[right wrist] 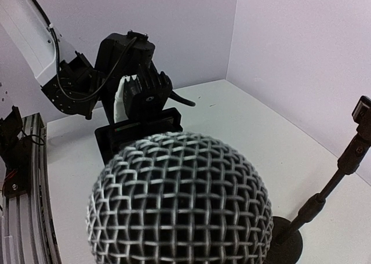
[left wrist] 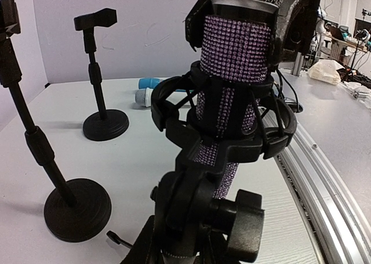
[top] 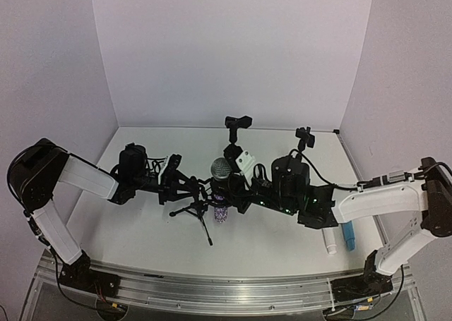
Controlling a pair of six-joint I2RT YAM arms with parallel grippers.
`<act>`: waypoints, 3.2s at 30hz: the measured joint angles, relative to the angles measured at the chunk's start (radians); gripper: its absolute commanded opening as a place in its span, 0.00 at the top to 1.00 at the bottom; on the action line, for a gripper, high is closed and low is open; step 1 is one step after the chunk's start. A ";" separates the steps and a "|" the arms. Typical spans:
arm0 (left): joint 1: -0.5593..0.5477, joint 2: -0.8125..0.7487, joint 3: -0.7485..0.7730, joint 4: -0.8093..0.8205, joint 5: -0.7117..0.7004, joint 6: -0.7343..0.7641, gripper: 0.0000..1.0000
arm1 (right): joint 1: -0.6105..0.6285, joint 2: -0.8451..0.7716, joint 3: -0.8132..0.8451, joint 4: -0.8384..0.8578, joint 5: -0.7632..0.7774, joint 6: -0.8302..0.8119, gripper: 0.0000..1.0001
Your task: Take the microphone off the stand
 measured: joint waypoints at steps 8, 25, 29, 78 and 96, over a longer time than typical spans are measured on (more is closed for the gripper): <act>-0.003 -0.011 0.022 -0.031 0.002 0.024 1.00 | -0.001 -0.023 0.059 -0.107 -0.019 -0.039 1.00; 0.005 -0.026 0.040 -0.103 -0.008 0.081 1.00 | -0.042 -0.024 0.073 -0.029 -0.126 -0.051 0.99; 0.005 -0.029 0.047 -0.122 -0.017 0.102 1.00 | -0.044 -0.035 0.083 -0.020 -0.137 -0.074 1.00; 0.029 -0.039 0.091 -0.294 -0.071 0.095 1.00 | -0.420 0.161 0.348 -1.596 -0.013 0.751 1.00; 0.029 -0.039 0.090 -0.294 -0.071 0.095 1.00 | -0.517 0.483 0.509 -1.567 -0.061 0.674 0.91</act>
